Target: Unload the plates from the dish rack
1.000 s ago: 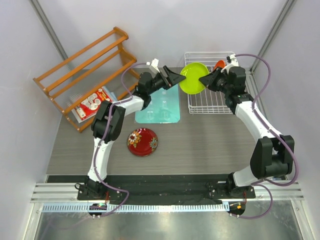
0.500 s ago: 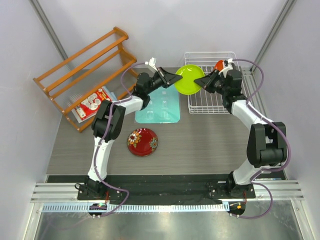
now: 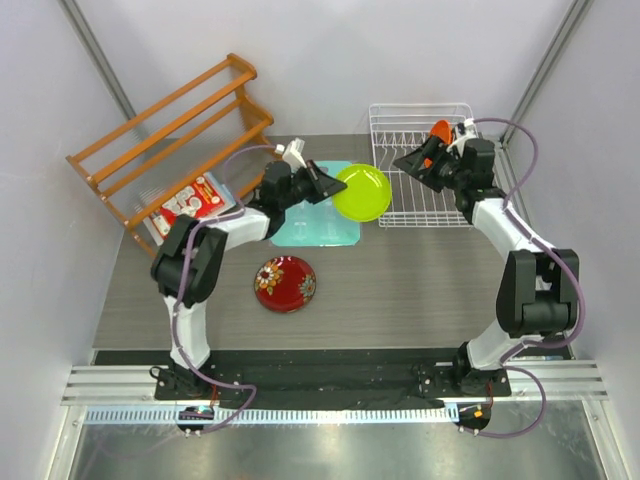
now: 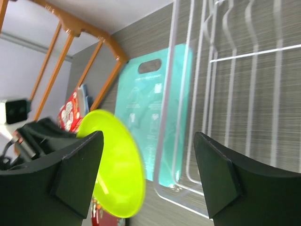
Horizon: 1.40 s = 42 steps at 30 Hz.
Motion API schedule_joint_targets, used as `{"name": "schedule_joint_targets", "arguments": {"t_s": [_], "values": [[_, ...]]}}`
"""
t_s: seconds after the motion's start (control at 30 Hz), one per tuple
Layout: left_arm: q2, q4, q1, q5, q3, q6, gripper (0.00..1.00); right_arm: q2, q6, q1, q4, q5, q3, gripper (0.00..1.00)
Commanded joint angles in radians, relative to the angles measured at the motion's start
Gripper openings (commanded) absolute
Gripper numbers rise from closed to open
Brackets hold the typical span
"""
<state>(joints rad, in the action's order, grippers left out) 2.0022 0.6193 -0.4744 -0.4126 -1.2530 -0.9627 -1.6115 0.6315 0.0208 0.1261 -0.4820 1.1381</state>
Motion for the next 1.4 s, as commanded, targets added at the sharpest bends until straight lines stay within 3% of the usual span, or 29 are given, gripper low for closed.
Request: {"name": "schedule_joint_targets", "arguments": {"t_s": [0.0,0.33,0.67,0.8,1.27,1.37], "values": [[-0.241,-0.153,0.026,0.115,0.119,0.166,0.00,0.104,-0.098,-0.045,-0.059,0.040,0.049,0.84],[-0.684,-0.501,0.033,0.356,0.447,0.226,0.00,0.104,-0.182,-0.091,-0.170,0.094,0.075,0.82],[-0.965,-0.650,0.031,0.574,0.673,0.231,0.00,0.068,-0.254,-0.108,-0.258,0.209,0.166,0.82],[-1.011,-0.668,0.031,0.617,0.719,0.229,0.00,0.055,-0.239,-0.110,-0.258,0.203,0.169,0.81],[-1.017,-0.656,0.031,0.537,0.857,0.177,0.00,0.028,-0.253,-0.110,-0.273,0.232,0.198,0.81],[-1.039,-0.665,0.031,0.537,0.876,0.173,0.07,0.021,-0.259,-0.110,-0.281,0.233,0.201,0.81]]}}
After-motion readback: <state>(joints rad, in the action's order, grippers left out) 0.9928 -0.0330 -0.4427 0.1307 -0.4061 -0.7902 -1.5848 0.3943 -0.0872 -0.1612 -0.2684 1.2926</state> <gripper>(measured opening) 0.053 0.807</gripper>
